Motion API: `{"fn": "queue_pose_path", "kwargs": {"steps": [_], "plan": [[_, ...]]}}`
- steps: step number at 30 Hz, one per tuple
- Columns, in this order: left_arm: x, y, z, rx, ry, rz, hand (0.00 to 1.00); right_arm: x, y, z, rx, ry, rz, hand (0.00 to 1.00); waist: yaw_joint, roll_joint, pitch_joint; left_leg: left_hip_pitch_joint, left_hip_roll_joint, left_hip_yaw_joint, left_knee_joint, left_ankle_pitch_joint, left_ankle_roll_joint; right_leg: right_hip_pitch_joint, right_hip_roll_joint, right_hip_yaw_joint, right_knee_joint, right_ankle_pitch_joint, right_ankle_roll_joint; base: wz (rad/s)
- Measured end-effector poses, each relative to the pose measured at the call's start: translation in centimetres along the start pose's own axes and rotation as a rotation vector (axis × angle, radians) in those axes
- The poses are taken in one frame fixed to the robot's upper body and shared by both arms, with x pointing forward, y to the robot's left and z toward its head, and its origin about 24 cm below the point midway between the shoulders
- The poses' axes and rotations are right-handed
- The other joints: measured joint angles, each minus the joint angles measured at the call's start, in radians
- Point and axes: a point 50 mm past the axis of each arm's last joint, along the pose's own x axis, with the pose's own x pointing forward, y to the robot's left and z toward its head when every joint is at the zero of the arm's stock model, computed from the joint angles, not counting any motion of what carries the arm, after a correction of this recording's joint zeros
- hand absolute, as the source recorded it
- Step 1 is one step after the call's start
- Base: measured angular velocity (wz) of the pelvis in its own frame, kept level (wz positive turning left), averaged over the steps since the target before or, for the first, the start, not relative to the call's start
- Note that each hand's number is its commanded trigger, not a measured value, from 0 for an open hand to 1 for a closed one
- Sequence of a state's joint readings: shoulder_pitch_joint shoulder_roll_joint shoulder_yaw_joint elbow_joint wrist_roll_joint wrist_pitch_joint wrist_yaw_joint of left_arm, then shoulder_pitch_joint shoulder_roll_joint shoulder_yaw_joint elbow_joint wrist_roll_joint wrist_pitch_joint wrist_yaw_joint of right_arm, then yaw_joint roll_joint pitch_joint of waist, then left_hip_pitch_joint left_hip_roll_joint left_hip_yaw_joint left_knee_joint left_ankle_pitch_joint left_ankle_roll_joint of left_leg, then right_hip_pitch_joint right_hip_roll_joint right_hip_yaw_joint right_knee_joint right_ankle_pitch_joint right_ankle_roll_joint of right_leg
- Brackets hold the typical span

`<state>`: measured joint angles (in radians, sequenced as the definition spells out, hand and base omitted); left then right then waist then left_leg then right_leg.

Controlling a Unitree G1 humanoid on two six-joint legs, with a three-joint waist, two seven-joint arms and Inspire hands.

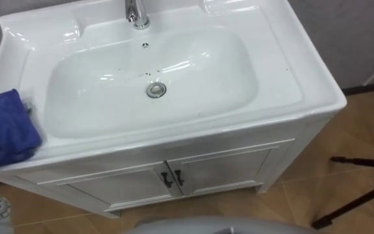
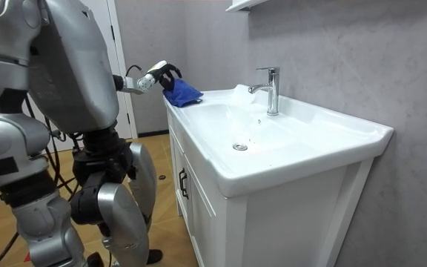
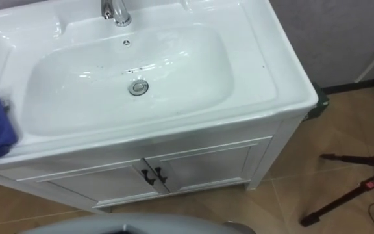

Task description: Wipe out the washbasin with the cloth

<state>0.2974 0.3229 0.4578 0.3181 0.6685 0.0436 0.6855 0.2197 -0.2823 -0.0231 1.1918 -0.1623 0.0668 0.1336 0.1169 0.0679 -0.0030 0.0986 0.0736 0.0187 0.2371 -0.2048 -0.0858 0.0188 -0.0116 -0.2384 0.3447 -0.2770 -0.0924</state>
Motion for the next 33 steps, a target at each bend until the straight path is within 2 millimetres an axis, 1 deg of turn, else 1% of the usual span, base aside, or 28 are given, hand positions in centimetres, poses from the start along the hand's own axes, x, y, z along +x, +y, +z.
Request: {"fn": "queue_pose_path", "kwargs": {"steps": [4,7,9,12,13,14,16,17,19,20,24,26,29,30,31,32,33], "plan": [[0.0,0.0,0.0,-0.001,-0.001,0.000,0.00,0.0,0.0,0.0,0.002,0.001,0.001,0.00,-0.004,0.003,0.0000,0.000,0.000,-0.001,0.000,0.000,0.000,0.000,0.000,0.000,0.000,0.000,0.000,0.00],[0.0,0.0,0.0,-0.001,-0.002,0.000,0.00,0.0,0.0,-0.1,0.006,0.004,0.002,0.00,-0.004,0.000,-0.0002,-0.001,0.000,0.001,0.000,0.000,0.000,0.000,0.000,0.001,-0.002,0.000,0.000,0.00],[0.1,0.1,0.2,-0.007,-0.007,0.006,0.00,0.0,0.0,-0.1,0.008,0.003,0.000,0.00,-0.009,0.002,-0.0011,-0.001,0.000,0.001,0.000,0.000,0.000,0.000,0.001,-0.001,-0.007,0.000,0.001,0.02],[0.3,0.6,0.8,-0.026,-0.029,0.030,0.00,0.0,0.0,-0.2,0.008,0.005,-0.015,0.00,-0.009,0.005,-0.0023,-0.003,0.000,0.001,0.000,0.000,0.000,0.003,0.001,-0.006,-0.013,0.001,0.002,0.04],[0.5,0.9,1.2,-0.038,-0.042,0.048,0.00,0.0,0.0,-0.3,0.008,0.008,-0.019,0.00,-0.009,0.005,-0.0022,-0.003,0.001,0.001,0.000,0.000,0.000,0.004,0.001,-0.008,-0.015,0.001,0.002,0.00],[0.7,1.3,1.8,-0.058,-0.060,0.069,0.00,0.0,0.0,-0.4,0.008,0.010,-0.019,0.00,-0.007,0.008,-0.0039,-0.003,0.001,0.001,0.000,0.000,0.000,0.005,0.001,-0.008,-0.016,0.001,0.002,0.00],[1.0,1.9,2.6,-0.081,-0.087,0.097,0.00,0.0,0.0,-0.5,0.007,0.014,-0.019,0.00,-0.008,0.005,-0.0019,-0.002,0.001,0.000,0.000,0.000,0.000,0.006,0.001,-0.008,-0.017,0.001,0.002,0.00],[1.1,2.2,3.0,-0.093,-0.099,0.107,0.00,0.0,0.0,-0.5,0.008,0.014,-0.019,0.00,-0.011,0.009,-0.0018,0.000,0.001,0.000,0.000,0.000,0.000,0.010,0.001,-0.009,-0.019,0.001,0.002,-0.03],[1.3,2.3,3.3,-0.106,-0.106,0.109,0.00,0.0,0.0,-0.5,0.009,0.015,-0.019,0.00,-0.019,0.013,-0.0015,0.002,0.001,0.000,0.001,0.000,0.000,0.017,0.001,-0.010,-0.025,0.001,0.002,0.02],[1.4,2.3,3.5,-0.114,-0.108,0.101,0.00,0.0,0.0,-0.5,0.012,0.015,-0.019,0.00,-0.026,0.014,-0.0029,0.002,0.001,0.000,0.002,0.000,0.000,0.019,0.001,-0.011,-0.027,0.001,0.001,0.04],[1.5,2.3,3.9,-0.125,-0.117,0.083,0.00,0.0,0.2,-0.6,0.028,0.018,-0.015,0.00,-0.035,0.017,-0.0018,0.001,0.002,0.000,0.001,0.000,0.000,0.020,0.002,-0.011,-0.031,0.002,0.001,0.00],[1.7,3.0,4.8,-0.149,-0.150,0.097,0.00,0.0,0.2,-0.5,0.039,0.016,-0.015,0.00,-0.034,0.011,0.0020,0.001,0.002,0.001,0.000,0.000,0.000,0.021,0.002,-0.012,-0.035,0.002,0.001,0.00],[1.9,3.7,5.6,-0.177,-0.184,0.129,0.00,0.0,0.1,-0.5,0.040,0.025,-0.019,0.00,-0.034,0.006,0.0050,0.003,0.001,0.002,-0.001,-0.001,0.000,0.025,0.002,-0.012,-0.039,0.003,0.003,0.00],[1.9,3.8,5.7,-0.180,-0.188,0.132,0.00,0.0,0.1,-0.6,0.041,0.027,-0.019,0.00,-0.034,0.006,0.0058,0.004,0.001,0.002,-0.001,-0.001,0.000,0.026,0.002,-0.012,-0.040,0.004,0.003,0.00],[1.9,3.9,5.9,-0.185,-0.192,0.136,0.00,0.0,0.1,-0.5,0.041,0.028,-0.019,0.00,-0.031,0.006,0.0100,0.009,0.001,0.003,-0.002,-0.001,0.001,0.030,0.002,-0.012,-0.040,0.004,0.003,0.00],[2.0,4.0,6.0,-0.189,-0.196,0.143,0.00,0.0,0.1,-0.4,0.040,0.028,-0.019,0.00,-0.028,0.006,0.0121,0.012,0.000,0.003,-0.001,-0.001,0.001,0.034,0.002,-0.011,-0.043,0.004,0.004,0.00],[2.1,4.1,6.1,-0.191,-0.197,0.147,0.00,0.0,0.1,-0.4,0.040,0.027,-0.020,0.00,-0.026,0.006,0.0119,0.012,0.000,0.003,-0.001,-0.001,0.001,0.035,0.002,-0.011,-0.044,0.004,0.004,0.00]]}}
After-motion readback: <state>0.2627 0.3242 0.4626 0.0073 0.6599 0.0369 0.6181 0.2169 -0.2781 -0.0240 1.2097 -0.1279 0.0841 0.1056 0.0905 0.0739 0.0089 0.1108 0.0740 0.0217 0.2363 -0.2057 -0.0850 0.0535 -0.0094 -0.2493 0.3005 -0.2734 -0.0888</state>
